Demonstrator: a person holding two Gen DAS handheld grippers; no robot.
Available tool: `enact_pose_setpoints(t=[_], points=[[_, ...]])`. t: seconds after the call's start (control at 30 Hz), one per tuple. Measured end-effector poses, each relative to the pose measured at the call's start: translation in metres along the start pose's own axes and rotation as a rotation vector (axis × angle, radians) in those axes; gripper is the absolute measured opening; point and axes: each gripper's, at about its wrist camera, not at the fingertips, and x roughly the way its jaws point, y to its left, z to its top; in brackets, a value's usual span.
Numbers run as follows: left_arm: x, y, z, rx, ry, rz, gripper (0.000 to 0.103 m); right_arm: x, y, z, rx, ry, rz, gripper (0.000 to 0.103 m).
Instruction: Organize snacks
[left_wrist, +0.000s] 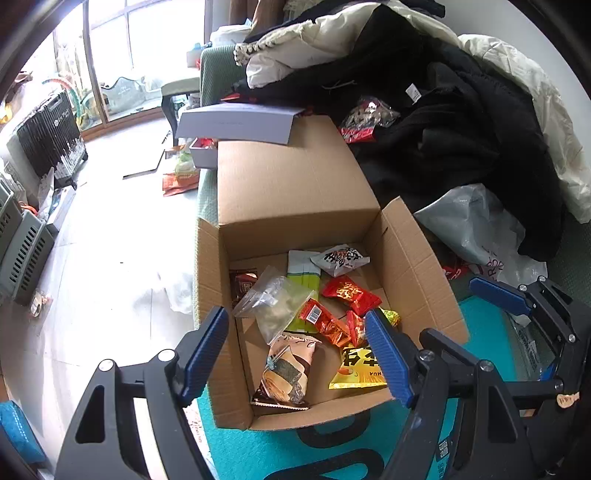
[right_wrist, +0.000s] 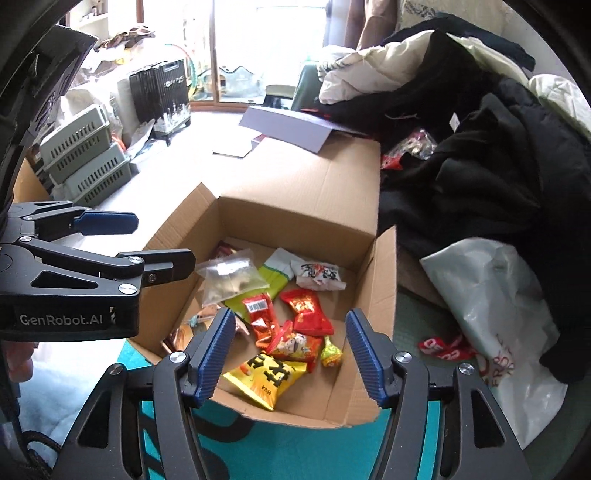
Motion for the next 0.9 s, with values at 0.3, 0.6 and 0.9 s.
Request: enact_pose_setpoints(t=[0.3, 0.6, 0.9], points=[[-0.086, -0.009, 0.002, 0.013, -0.142, 0.055, 0.076, -0.072, 0.002, 0.014, 0.038, -0.1, -0.06, 0.068], [-0.161, -0.022, -0.02, 0.011, -0.263, 0.071, 0.076, -0.15, 0.011, 0.004, 0.069, -0.186, -0.112, 0.076], [-0.211, -0.04, -0.058, 0.027, -0.316, 0.077, 0.076, -0.204, 0.017, -0.028, 0.135, -0.216, -0.128, 0.078]])
